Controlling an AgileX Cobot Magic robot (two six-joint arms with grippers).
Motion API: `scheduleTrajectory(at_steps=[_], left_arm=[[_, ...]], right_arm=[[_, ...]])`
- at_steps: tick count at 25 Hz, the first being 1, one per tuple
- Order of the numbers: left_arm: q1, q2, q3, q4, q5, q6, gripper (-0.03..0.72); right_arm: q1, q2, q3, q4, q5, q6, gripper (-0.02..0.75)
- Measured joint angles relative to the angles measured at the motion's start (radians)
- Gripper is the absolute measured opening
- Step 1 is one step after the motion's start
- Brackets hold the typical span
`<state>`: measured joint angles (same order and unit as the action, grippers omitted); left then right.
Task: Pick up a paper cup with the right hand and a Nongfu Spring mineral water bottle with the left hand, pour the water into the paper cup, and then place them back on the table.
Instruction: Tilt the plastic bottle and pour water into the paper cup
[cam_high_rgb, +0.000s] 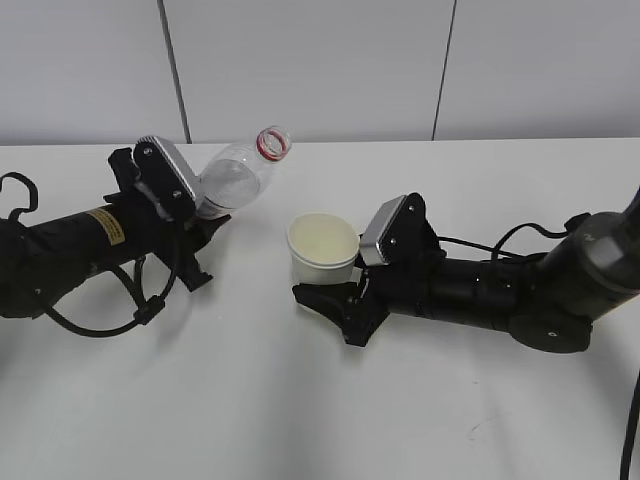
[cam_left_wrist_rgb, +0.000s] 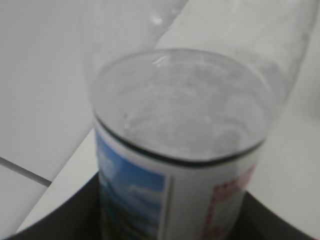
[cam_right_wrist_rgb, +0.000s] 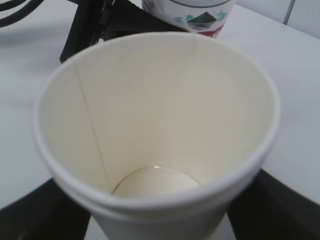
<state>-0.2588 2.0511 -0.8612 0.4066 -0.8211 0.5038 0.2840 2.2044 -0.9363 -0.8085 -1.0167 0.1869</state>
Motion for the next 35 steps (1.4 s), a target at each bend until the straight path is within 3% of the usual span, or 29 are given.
scheduleTrajectory(at_steps=[24,35], left_arm=[[0.0,0.0,0.005,-0.13,-0.083,0.435,0.356],[0.0,0.0,0.006,-0.158,-0.14,0.55,0.356]], right_arm=[[0.022,0.0,-0.05,-0.004,0.061,0.043,0.556],[0.028,0.0,-0.073,-0.029,0.12,0.043,0.556]])
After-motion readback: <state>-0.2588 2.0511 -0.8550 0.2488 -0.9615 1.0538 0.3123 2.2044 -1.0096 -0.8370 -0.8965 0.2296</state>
